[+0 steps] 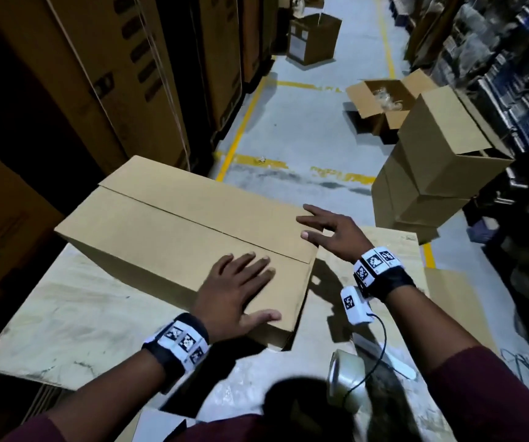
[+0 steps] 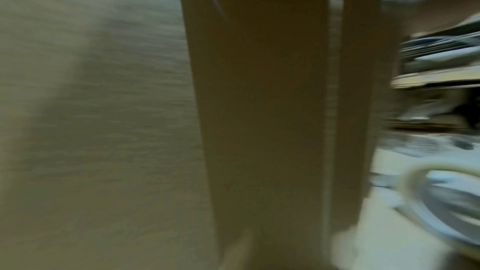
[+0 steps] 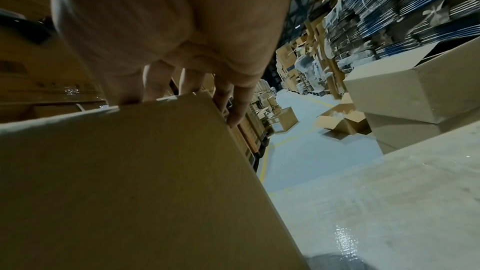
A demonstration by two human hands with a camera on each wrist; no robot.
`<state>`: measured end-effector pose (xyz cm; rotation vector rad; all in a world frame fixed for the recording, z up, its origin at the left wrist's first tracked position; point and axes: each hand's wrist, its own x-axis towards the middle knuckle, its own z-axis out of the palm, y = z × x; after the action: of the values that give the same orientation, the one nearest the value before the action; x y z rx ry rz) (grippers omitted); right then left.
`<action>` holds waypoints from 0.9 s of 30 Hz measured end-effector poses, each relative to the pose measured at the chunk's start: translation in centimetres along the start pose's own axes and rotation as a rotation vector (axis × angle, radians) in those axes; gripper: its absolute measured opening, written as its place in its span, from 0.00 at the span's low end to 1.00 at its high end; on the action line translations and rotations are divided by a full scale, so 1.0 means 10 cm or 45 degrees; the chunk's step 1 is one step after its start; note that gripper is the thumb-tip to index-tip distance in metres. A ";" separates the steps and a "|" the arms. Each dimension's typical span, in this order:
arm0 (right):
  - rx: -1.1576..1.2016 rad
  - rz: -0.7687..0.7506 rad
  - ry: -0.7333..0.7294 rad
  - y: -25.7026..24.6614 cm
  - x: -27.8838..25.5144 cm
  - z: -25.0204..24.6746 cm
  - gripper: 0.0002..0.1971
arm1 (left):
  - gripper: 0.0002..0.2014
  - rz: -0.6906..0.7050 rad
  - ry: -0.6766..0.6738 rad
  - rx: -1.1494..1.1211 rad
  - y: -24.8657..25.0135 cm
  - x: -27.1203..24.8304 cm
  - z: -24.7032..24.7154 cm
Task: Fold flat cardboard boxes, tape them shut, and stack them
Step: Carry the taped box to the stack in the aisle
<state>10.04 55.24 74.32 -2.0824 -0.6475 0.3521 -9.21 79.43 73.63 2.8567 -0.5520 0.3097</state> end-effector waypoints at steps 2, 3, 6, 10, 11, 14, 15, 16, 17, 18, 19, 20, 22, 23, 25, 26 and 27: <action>0.004 -0.029 0.013 0.01 0.00 0.01 0.18 | 0.46 -0.014 -0.067 0.033 0.36 0.07 0.09; 0.001 -0.047 0.023 0.01 -0.01 0.02 0.17 | 0.48 -0.045 -0.100 0.051 0.50 0.12 0.12; -0.002 -0.107 0.058 0.03 -0.04 0.04 0.17 | 0.40 -0.112 -0.109 0.076 0.66 0.23 0.17; -0.025 -0.099 0.132 0.06 -0.11 0.09 0.17 | 0.29 0.041 -0.046 0.080 0.46 0.16 0.13; -0.055 -0.070 0.168 0.07 -0.17 0.13 0.17 | 0.29 0.109 -0.039 0.084 0.36 0.12 0.10; -0.115 -0.016 0.300 0.11 -0.37 0.31 0.16 | 0.26 0.249 -0.033 0.134 -0.01 0.02 0.02; -0.135 -0.011 0.358 0.08 -0.45 0.38 0.16 | 0.26 0.250 -0.030 0.140 -0.13 -0.03 -0.01; -0.162 -0.016 0.415 0.03 -0.54 0.45 0.16 | 0.25 0.232 -0.023 0.135 -0.24 -0.10 -0.05; -0.195 -0.024 0.460 -0.03 -0.63 0.52 0.16 | 0.24 0.201 -0.015 0.121 -0.33 -0.17 -0.06; -0.230 -0.042 0.488 -0.09 -0.72 0.60 0.16 | 0.24 0.161 0.000 0.096 -0.42 -0.25 -0.07; -0.260 -0.063 0.493 -0.17 -0.82 0.70 0.17 | 0.24 0.111 0.028 0.060 -0.51 -0.34 -0.09; -0.277 -0.076 0.470 -0.25 -0.91 0.80 0.20 | 0.23 0.049 0.069 0.004 -0.59 -0.43 -0.09; -0.280 -0.075 0.393 -0.38 -1.07 1.00 0.26 | 0.22 -0.082 0.178 -0.167 -0.73 -0.63 -0.07; -0.294 -0.074 0.363 -0.43 -1.11 1.09 0.30 | 0.22 -0.140 0.237 -0.258 -0.78 -0.72 -0.06; -0.351 -0.111 0.299 -0.47 -1.10 1.21 0.37 | 0.24 -0.214 0.309 -0.384 -0.85 -0.87 -0.04; -0.374 -0.128 0.244 -0.47 -1.05 1.23 0.41 | 0.26 -0.238 0.309 -0.422 -0.87 -0.91 -0.02; -0.387 -0.131 0.184 -0.46 -0.99 1.22 0.45 | 0.27 -0.261 0.295 -0.448 -0.87 -0.93 0.00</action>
<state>-5.30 60.07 71.42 -2.3248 -0.7546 0.0439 -14.26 90.46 69.90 2.4673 -0.2375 0.4508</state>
